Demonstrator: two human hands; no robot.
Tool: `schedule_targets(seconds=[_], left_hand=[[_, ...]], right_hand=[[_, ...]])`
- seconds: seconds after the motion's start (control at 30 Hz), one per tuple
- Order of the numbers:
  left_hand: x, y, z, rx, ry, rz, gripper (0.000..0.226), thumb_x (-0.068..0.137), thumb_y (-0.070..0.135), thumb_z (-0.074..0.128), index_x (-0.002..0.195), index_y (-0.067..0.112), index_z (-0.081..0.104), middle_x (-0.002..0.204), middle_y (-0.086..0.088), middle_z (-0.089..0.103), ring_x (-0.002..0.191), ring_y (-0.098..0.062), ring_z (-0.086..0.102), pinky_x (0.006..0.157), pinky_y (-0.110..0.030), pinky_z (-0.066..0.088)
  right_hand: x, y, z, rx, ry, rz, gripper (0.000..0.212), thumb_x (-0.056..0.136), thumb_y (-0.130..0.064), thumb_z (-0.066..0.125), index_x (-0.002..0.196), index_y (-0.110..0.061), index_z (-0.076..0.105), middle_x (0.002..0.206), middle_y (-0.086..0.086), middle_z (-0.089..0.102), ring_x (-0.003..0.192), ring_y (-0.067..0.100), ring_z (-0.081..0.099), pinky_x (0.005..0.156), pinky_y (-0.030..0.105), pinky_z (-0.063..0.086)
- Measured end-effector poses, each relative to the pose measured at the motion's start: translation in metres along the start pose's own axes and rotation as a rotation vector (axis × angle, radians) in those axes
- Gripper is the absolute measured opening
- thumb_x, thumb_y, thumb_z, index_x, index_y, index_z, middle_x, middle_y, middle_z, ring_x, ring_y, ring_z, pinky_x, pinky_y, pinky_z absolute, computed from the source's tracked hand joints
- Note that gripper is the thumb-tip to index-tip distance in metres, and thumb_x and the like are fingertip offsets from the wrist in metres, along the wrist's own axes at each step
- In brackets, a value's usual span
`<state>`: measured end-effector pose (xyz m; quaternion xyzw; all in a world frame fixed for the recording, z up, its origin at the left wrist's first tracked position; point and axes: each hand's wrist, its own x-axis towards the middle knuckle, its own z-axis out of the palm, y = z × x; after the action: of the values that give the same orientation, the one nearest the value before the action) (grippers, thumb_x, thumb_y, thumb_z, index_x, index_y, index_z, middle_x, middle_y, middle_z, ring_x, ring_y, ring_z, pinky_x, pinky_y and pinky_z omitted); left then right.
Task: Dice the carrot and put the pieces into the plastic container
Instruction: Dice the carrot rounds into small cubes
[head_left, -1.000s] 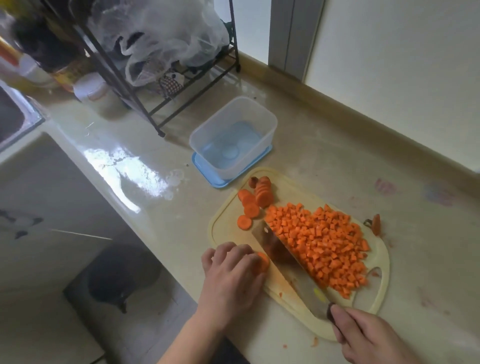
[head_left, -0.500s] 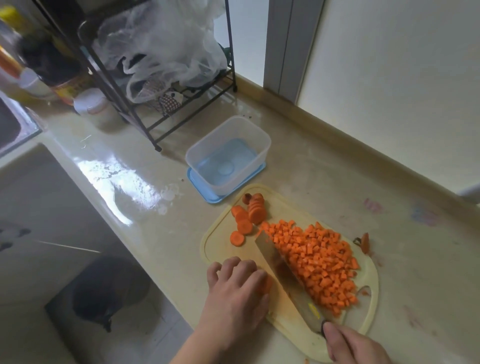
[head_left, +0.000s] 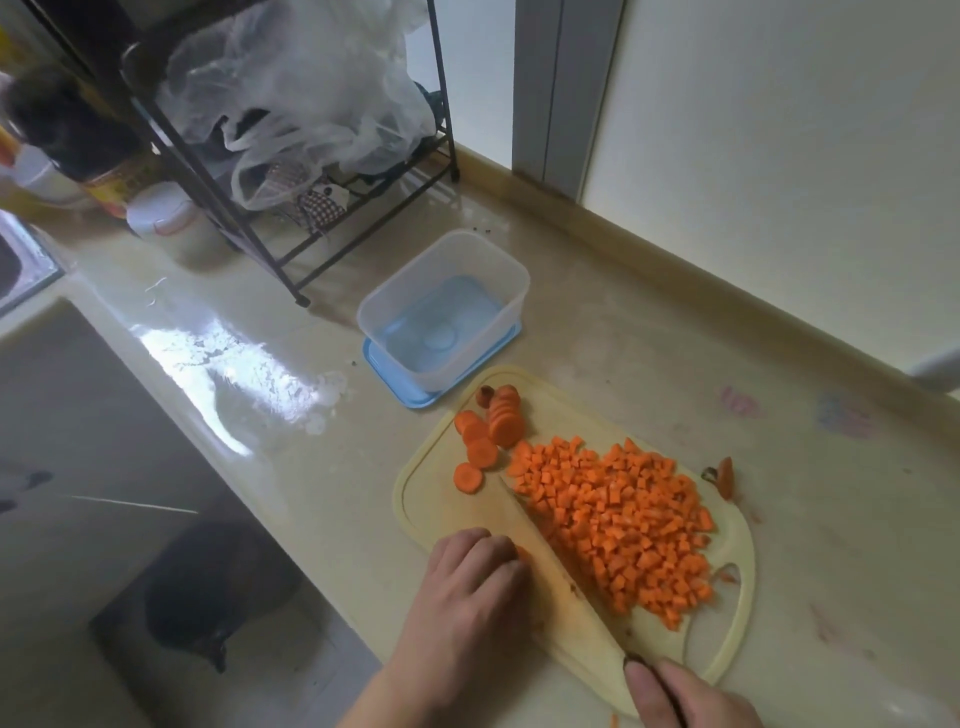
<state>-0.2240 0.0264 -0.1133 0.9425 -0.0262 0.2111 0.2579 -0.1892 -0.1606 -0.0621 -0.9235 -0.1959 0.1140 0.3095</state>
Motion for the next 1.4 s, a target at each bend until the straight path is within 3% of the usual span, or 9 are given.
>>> schedule_targets(seconds=[0.03, 0.13, 0.33, 0.43, 0.53, 0.67, 0.97, 1.13, 1.4], left_hand=[[-0.002, -0.003, 0.001, -0.014, -0.009, 0.001, 0.018, 0.099, 0.025, 0.066, 0.107, 0.01, 0.071, 0.115, -0.003, 0.061, 0.107, -0.024, 0.056, 0.093, -0.035, 0.047], [-0.003, -0.008, 0.001, -0.003, -0.038, 0.006, 0.021, 0.091, 0.017, 0.076, 0.11, 0.009, 0.071, 0.116, -0.004, 0.062, 0.109, -0.024, 0.055, 0.094, -0.034, 0.044], [-0.002, -0.008, 0.0, -0.016, -0.066, 0.04, 0.019, 0.091, 0.008, 0.073, 0.109, 0.004, 0.072, 0.119, -0.005, 0.061, 0.11, -0.027, 0.056, 0.096, -0.035, 0.046], [-0.003, -0.007, 0.0, -0.07, -0.08, 0.048, 0.018, 0.089, 0.003, 0.074, 0.108, 0.0, 0.074, 0.117, -0.011, 0.068, 0.109, -0.029, 0.061, 0.097, -0.036, 0.05], [-0.003, -0.008, 0.0, -0.085, -0.088, 0.034, 0.02, 0.088, 0.001, 0.075, 0.108, 0.0, 0.074, 0.118, -0.011, 0.068, 0.11, -0.03, 0.06, 0.096, -0.036, 0.051], [-0.004, -0.007, 0.001, -0.082, -0.078, 0.019, 0.026, 0.082, -0.001, 0.082, 0.107, 0.002, 0.075, 0.118, -0.01, 0.069, 0.11, -0.029, 0.06, 0.097, -0.034, 0.051], [-0.001, -0.002, -0.002, -0.046, -0.011, 0.021, 0.013, 0.097, 0.014, 0.068, 0.102, 0.004, 0.075, 0.109, -0.009, 0.069, 0.104, -0.029, 0.061, 0.092, -0.032, 0.052], [-0.004, -0.004, -0.003, -0.04, -0.019, -0.001, 0.013, 0.092, 0.011, 0.072, 0.102, 0.003, 0.073, 0.109, -0.01, 0.067, 0.106, -0.028, 0.06, 0.094, -0.032, 0.052], [-0.004, -0.004, -0.003, -0.062, -0.02, -0.011, 0.017, 0.097, 0.016, 0.066, 0.1, 0.002, 0.075, 0.112, -0.01, 0.07, 0.107, -0.027, 0.061, 0.097, -0.031, 0.051]], right_hand=[[0.005, 0.003, -0.017, 0.092, -0.137, 0.067, 0.03, 0.074, -0.059, 0.048, 0.065, -0.032, 0.056, 0.043, -0.027, 0.04, 0.053, -0.002, 0.05, 0.049, -0.001, 0.035], [-0.002, 0.013, -0.017, 0.073, -0.026, 0.148, 0.055, 0.088, -0.072, 0.031, 0.056, -0.035, 0.058, 0.046, -0.02, 0.051, 0.057, 0.001, 0.055, 0.048, 0.001, 0.036], [-0.002, 0.014, -0.023, 0.115, -0.025, 0.229, 0.051, 0.078, -0.083, 0.032, 0.077, -0.037, 0.054, 0.039, -0.014, 0.044, 0.055, 0.002, 0.057, 0.054, -0.006, 0.033], [-0.006, 0.008, -0.024, 0.132, -0.022, 0.203, 0.022, 0.081, -0.061, 0.054, 0.07, -0.042, 0.054, 0.044, -0.004, 0.05, 0.042, 0.016, 0.059, 0.063, -0.007, 0.033], [-0.009, 0.011, -0.033, 0.134, -0.184, 0.297, 0.088, 0.046, -0.104, 0.008, 0.078, -0.041, 0.061, 0.063, 0.003, 0.065, 0.066, 0.017, 0.068, 0.069, 0.002, 0.04], [-0.006, 0.009, -0.048, -0.073, -0.344, 0.378, 0.13, 0.022, -0.095, -0.03, 0.094, -0.039, 0.062, 0.089, 0.003, 0.07, 0.082, 0.008, 0.064, 0.073, 0.012, 0.044], [0.005, 0.014, -0.036, 0.096, -0.29, 0.247, 0.108, 0.054, -0.098, -0.005, 0.088, -0.026, 0.067, 0.089, -0.007, 0.071, 0.099, 0.001, 0.056, 0.076, 0.017, 0.044], [-0.008, 0.013, -0.043, 0.051, -0.295, 0.298, 0.099, 0.046, -0.101, -0.008, 0.074, -0.035, 0.061, 0.072, -0.004, 0.069, 0.078, 0.006, 0.065, 0.069, 0.015, 0.045], [-0.009, 0.007, -0.053, -0.08, -0.441, 0.337, 0.125, 0.03, -0.095, -0.028, 0.093, -0.031, 0.06, 0.085, 0.001, 0.07, 0.089, 0.008, 0.066, 0.075, 0.016, 0.047]])
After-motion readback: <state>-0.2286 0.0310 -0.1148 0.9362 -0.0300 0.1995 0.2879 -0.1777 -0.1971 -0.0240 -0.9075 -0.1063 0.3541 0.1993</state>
